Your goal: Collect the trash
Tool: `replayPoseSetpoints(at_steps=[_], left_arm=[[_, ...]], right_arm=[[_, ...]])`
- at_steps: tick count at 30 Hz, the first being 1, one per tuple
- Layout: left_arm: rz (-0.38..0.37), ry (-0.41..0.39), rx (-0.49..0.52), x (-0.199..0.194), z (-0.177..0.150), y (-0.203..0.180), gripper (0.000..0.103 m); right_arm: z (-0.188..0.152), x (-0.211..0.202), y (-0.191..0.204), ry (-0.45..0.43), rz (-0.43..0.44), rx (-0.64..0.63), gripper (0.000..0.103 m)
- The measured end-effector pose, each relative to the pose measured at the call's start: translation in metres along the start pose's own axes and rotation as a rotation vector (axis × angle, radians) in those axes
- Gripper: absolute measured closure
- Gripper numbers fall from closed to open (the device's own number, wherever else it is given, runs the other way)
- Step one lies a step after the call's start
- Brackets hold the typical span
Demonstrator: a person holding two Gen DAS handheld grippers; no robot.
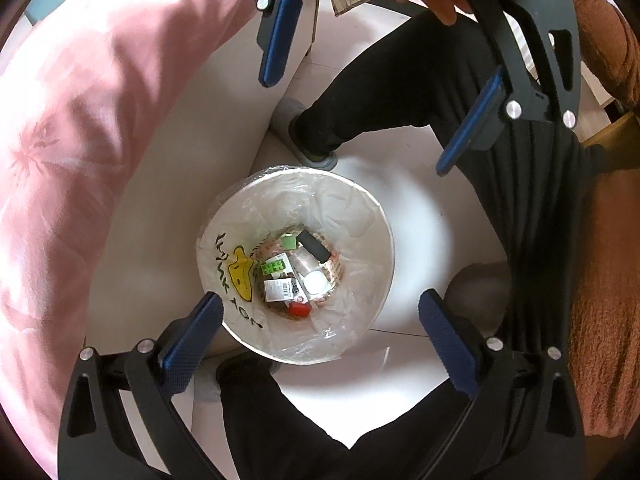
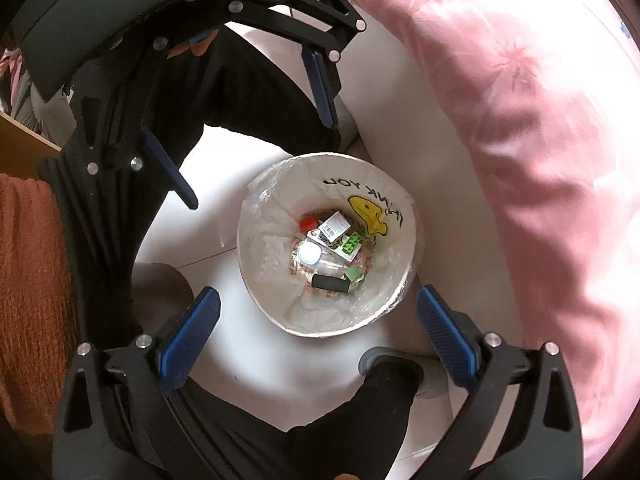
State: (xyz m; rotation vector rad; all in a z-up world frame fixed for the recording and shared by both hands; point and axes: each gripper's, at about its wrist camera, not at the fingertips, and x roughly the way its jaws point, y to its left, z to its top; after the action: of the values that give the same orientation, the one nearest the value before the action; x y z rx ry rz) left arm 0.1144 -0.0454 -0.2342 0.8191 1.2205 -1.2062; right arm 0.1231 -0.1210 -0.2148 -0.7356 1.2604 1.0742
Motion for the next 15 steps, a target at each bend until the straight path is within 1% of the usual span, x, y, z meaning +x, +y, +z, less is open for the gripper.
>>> replayPoseSetpoints(at_steps=[8, 15], left_arm=[[0.015, -0.015, 0.000, -0.010, 0.002, -0.006, 0.004], [0.046, -0.044, -0.024, -0.024, 0.004, -0.010, 0.004]], right_arm=[[-0.005, -0.012, 0.004, -0.011, -0.038, 0.010, 0.007], [-0.014, -0.028, 0.000, -0.034, -0.110, 0.064, 0.007]])
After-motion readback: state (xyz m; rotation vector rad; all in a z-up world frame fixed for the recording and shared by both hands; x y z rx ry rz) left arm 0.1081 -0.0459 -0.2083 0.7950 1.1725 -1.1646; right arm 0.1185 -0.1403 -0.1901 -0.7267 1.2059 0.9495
